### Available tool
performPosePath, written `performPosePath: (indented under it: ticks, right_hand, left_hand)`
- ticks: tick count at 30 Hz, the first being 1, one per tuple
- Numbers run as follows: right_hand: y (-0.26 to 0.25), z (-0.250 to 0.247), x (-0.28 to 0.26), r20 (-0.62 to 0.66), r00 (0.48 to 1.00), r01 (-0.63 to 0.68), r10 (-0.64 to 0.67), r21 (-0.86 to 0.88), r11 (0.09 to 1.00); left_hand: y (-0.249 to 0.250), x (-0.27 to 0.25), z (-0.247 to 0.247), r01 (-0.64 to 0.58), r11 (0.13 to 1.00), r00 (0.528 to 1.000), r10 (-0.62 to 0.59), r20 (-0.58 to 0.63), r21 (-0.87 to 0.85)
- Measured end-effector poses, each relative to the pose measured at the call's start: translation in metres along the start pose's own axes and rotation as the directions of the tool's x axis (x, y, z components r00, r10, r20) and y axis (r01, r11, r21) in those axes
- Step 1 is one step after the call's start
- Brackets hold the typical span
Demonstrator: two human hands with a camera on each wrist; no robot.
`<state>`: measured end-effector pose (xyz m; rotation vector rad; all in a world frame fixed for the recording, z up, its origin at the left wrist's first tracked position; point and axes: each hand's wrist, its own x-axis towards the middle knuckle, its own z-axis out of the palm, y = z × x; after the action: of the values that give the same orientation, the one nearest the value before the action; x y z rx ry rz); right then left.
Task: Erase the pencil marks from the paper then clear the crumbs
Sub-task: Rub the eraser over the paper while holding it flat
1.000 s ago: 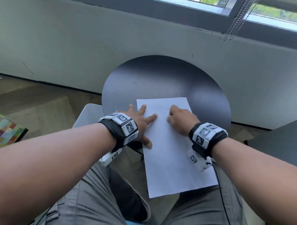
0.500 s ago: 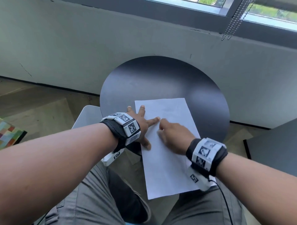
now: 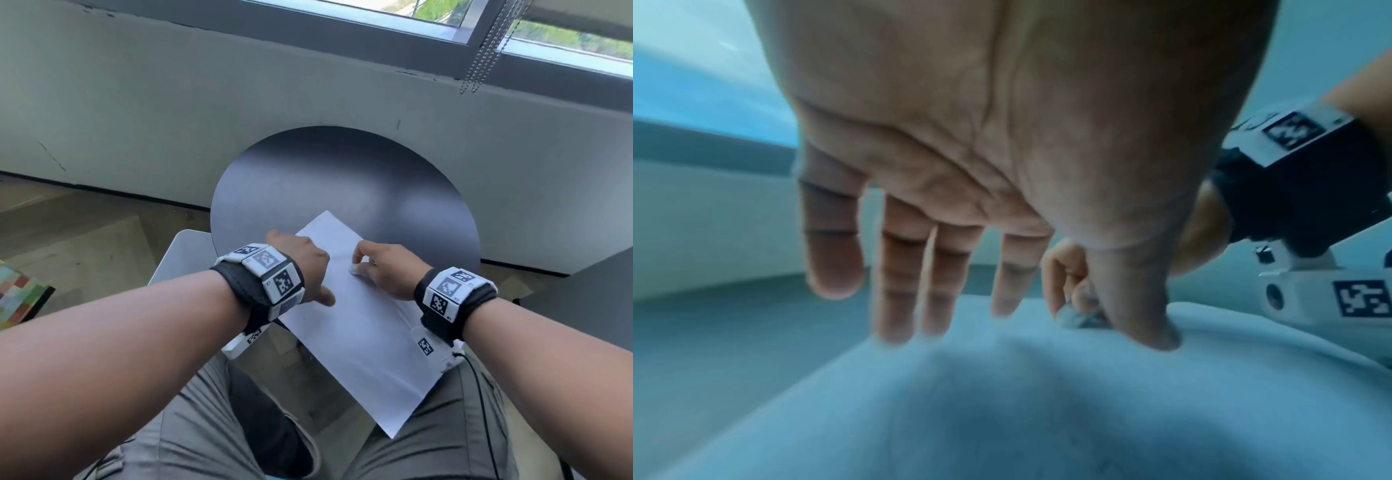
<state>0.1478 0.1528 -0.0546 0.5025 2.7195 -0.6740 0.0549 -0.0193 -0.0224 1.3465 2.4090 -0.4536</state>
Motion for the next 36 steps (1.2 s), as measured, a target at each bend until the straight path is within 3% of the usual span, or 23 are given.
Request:
performPosePath:
  ticks: [3, 7, 12, 16, 17, 22, 24, 27, 29, 33, 36]
  right_hand:
    - [-0.005, 0.001, 0.001, 0.004, 1.000, 0.018, -0.017, -0.058, 0.998]
    - [-0.018, 0.009, -0.007, -0.036, 0.999, -0.041, 0.037, -0.097, 0.994]
    - [-0.046, 0.039, -0.034, 0.075, 0.974, 0.226, -0.216, -0.177, 0.958]
    - [-0.027, 0.015, -0.013, -0.042, 0.999, -0.023, 0.017, -0.142, 0.990]
    - [-0.026, 0.014, -0.013, -0.050, 0.998, -0.034, 0.028, -0.135, 0.990]
    - [-0.040, 0.035, -0.047, 0.160, 0.971, 0.208, -0.178, -0.195, 0.958]
    - [-0.035, 0.031, -0.038, 0.091, 0.984, 0.170, -0.152, -0.239, 0.956]
    - [-0.030, 0.018, -0.015, -0.037, 0.999, 0.010, -0.019, -0.230, 0.973]
    - [-0.033, 0.019, -0.019, 0.016, 0.999, 0.047, -0.045, -0.234, 0.971]
    - [-0.035, 0.029, -0.048, 0.248, 0.951, 0.257, -0.184, -0.305, 0.917]
    - [-0.031, 0.022, -0.028, 0.123, 0.979, 0.196, -0.161, -0.368, 0.909]
  left_hand:
    - [-0.006, 0.010, 0.023, -0.081, 0.995, 0.997, 0.080, -0.015, -0.063]
    - [-0.014, 0.014, 0.041, -0.095, 0.989, 0.995, 0.096, 0.000, -0.110]
    - [-0.016, 0.014, 0.051, -0.069, 0.986, 0.997, 0.070, 0.008, -0.154]
    - [-0.014, 0.014, 0.050, -0.035, 0.988, 0.999, 0.038, 0.016, -0.147]
    - [-0.013, 0.014, 0.049, -0.025, 0.989, 0.999, 0.029, 0.024, -0.149]
    - [-0.010, 0.016, 0.044, -0.003, 0.990, 0.998, 0.011, 0.055, -0.142]
    - [-0.008, 0.017, 0.041, -0.002, 0.991, 0.998, 0.011, 0.068, -0.131]
    - [-0.006, 0.019, 0.038, 0.009, 0.994, 0.997, 0.000, 0.079, -0.107]
    - [-0.005, 0.019, 0.036, 0.013, 0.995, 0.996, -0.005, 0.085, -0.096]
    - [-0.004, 0.020, 0.034, 0.003, 0.996, 0.997, 0.004, 0.078, -0.093]
    - [-0.005, 0.021, 0.035, 0.009, 0.995, 0.996, -0.001, 0.084, -0.095]
